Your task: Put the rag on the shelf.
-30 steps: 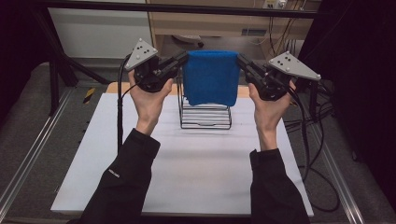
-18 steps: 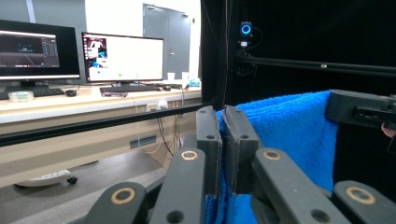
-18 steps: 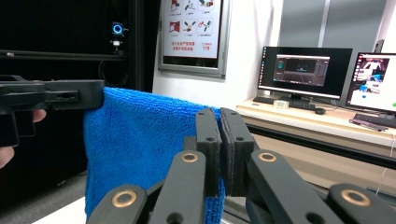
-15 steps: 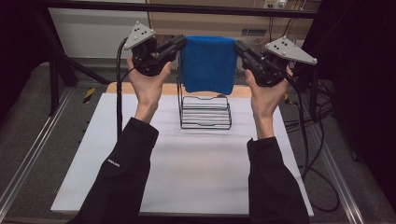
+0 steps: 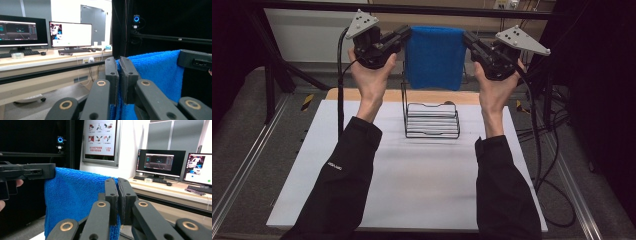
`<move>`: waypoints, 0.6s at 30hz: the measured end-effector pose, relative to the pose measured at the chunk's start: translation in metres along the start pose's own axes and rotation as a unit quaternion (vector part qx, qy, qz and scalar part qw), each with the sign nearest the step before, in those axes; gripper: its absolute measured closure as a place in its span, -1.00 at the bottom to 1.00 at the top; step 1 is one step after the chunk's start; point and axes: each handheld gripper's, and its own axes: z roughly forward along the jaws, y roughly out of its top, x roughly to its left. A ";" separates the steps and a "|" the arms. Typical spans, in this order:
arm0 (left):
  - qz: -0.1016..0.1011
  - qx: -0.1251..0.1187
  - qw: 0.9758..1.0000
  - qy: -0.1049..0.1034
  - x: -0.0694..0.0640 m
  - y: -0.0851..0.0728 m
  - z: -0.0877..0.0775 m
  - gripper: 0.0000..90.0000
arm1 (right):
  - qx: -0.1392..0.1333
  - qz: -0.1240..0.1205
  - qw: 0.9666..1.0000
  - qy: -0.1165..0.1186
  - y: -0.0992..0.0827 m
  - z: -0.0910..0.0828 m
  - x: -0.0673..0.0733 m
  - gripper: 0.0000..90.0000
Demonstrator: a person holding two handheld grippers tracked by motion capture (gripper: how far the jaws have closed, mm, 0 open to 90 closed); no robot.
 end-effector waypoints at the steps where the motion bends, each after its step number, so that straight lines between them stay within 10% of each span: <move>1: -0.002 -0.002 1.000 -0.001 0.001 0.000 0.001 0.90 | -0.002 0.000 1.000 0.001 0.000 0.001 -0.001 0.95; 18: 0.002 -0.003 1.000 0.003 0.016 -0.007 0.023 0.90 | 0.011 -0.007 1.000 -0.012 -0.006 0.029 -0.018 0.95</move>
